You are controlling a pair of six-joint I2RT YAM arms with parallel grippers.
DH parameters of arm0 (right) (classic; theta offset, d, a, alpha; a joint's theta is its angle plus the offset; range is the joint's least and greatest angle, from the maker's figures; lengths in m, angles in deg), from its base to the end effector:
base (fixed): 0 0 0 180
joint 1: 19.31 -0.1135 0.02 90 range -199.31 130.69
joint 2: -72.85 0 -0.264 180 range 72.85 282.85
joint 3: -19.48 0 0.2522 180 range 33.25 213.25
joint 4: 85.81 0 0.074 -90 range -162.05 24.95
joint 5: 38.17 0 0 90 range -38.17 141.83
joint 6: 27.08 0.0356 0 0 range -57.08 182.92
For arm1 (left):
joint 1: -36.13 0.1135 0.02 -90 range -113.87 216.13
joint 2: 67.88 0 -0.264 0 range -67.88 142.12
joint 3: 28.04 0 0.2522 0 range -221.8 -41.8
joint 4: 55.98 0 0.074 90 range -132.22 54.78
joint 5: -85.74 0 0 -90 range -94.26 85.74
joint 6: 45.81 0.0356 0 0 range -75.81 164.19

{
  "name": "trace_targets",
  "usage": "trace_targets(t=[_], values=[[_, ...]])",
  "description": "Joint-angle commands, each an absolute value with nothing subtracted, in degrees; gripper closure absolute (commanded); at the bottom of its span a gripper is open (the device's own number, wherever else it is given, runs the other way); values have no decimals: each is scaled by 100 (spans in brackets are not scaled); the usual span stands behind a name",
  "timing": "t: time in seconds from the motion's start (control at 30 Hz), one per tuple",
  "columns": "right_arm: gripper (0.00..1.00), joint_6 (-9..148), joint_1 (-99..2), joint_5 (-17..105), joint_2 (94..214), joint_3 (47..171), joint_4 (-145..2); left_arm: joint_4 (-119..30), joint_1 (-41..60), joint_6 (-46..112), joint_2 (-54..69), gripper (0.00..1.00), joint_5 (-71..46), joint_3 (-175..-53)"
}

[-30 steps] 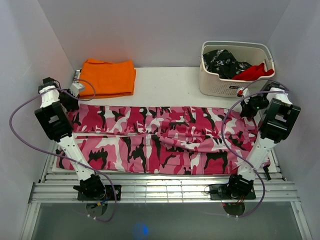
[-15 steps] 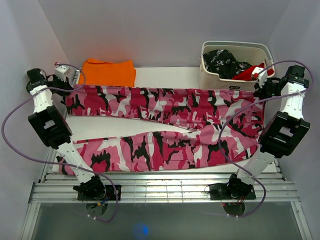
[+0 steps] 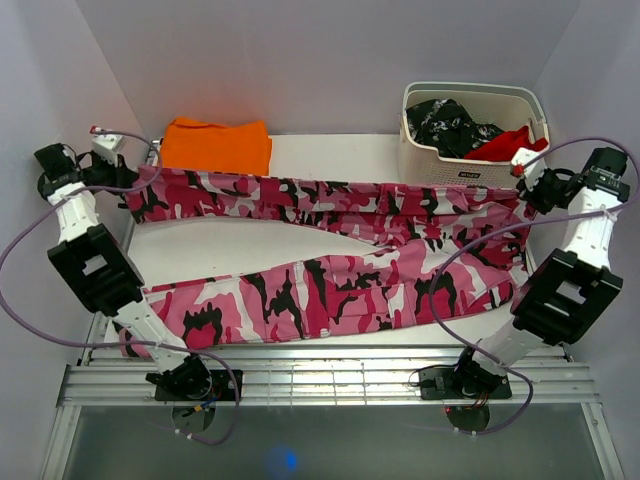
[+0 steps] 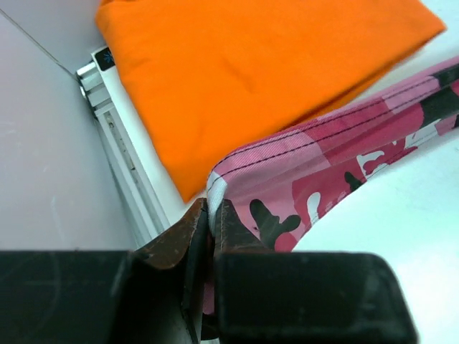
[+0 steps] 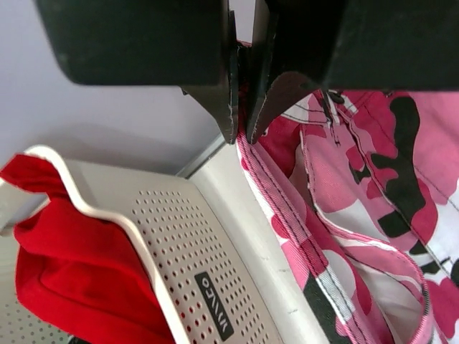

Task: Fold and stack the trousers
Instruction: Fold the trousers

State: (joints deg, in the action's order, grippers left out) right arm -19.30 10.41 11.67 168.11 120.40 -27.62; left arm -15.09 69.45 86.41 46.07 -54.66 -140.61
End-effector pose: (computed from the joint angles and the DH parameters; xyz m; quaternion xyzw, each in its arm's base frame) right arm 0.3212 -0.1569 0.3209 -0.4923 0.7489 -0.0680 0.4383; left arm 0.3918 0.2247 0.2837 0.2359 0.8116 -0.0836 0.5279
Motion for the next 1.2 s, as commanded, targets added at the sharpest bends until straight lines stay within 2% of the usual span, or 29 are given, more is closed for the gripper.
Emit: trace_targets(t=[0.0,0.07,0.17,0.23,0.3,0.37,0.47,0.5,0.57,0.6,0.7,0.87,1.0,1.17], values=[[92,-2742,1496,1044,16198,11746,-3074,-1201,7540,9480,3303,100,-5936,-13693],[92,-3197,1804,886,16057,11473,-2925,-823,7962,9901,2820,100,-6305,-13445],[92,-3910,2287,666,15715,10938,-2451,486,8577,11674,2066,100,-6596,-12769],[92,-4937,2681,709,15460,10360,-2064,1626,9155,13508,1712,100,-6632,-12031],[92,-5927,2893,1023,15354,9989,-1748,2811,9526,14916,1386,100,-6045,-11487],[92,-6433,3131,1297,15336,9374,-1396,3342,10080,16263,1289,100,-5457,-10556],[92,-7102,3342,2051,15239,8453,-1535,2953,10722,17092,1324,100,-4130,-9281],[92,-7172,3352,2176,15230,8266,-1631,2680,10802,17084,1411,100,-3500,-8991],[92,-7261,3360,2343,15239,7984,-1852,1960,10837,16690,1508,100,-3021,-8306],[92,-7287,3352,2483,15256,7791,-1896,1417,10837,16593,1639,100,-2871,-8198],[92,-7323,3360,2765,15274,7527,-2159,1192,10846,16329,1947,100,-2536,-8231],[92,-6805,3282,2635,15651,7964,-2081,1131,10619,15600,2378,100,-3238,-8934],[92,-5893,3009,2564,16055,8430,-2194,569,9706,13786,2563,100,-3467,-9523],[92,-4924,2561,2625,16451,9097,-2274,-3,8334,12024,3151,100,-3450,-10831]])
